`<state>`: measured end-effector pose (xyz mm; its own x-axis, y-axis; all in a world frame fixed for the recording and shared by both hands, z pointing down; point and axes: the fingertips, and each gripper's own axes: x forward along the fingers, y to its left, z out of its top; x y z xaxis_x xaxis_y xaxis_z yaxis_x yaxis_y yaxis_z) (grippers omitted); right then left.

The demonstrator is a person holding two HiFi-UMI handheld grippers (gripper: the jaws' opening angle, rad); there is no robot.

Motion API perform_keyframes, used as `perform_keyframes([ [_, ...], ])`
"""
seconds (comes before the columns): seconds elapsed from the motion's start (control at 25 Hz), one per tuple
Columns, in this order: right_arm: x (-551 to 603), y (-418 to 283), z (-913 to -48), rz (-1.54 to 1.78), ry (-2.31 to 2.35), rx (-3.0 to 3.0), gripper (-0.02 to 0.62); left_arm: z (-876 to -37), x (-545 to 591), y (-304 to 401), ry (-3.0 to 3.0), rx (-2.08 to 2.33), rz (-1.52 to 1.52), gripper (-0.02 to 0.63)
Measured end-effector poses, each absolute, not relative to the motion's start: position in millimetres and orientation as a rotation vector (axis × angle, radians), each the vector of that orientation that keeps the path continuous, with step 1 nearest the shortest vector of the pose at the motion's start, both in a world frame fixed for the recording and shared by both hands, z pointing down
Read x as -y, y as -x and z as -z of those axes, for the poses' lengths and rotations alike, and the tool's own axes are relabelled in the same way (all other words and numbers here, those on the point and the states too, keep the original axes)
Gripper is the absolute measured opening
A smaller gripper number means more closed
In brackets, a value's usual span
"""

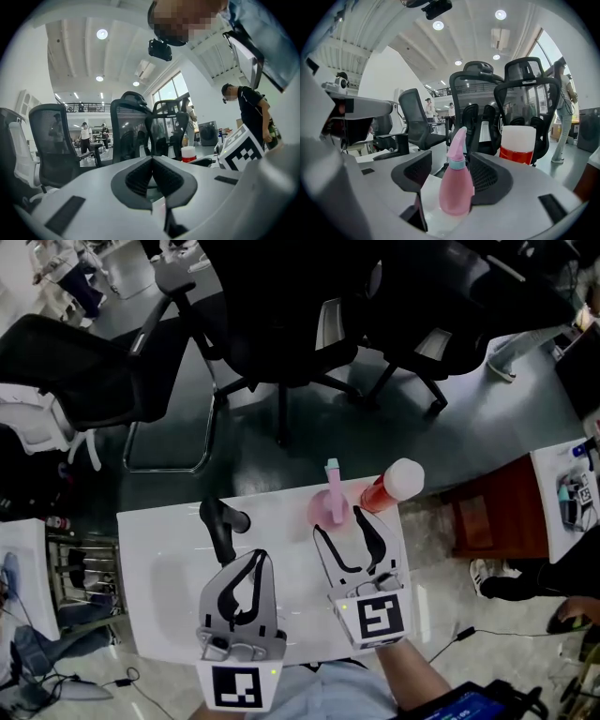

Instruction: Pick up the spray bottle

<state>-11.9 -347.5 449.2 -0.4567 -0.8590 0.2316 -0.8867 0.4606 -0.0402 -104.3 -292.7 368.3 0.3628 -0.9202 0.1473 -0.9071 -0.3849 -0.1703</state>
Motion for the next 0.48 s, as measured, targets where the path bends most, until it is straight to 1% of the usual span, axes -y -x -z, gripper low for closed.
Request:
perform_keyframes([
  [0.48, 380, 22, -463, -0.235, -1.549, 2.483, 0.268, -373, 313, 113, 2.568, -1.706, 0.307, 0.015],
])
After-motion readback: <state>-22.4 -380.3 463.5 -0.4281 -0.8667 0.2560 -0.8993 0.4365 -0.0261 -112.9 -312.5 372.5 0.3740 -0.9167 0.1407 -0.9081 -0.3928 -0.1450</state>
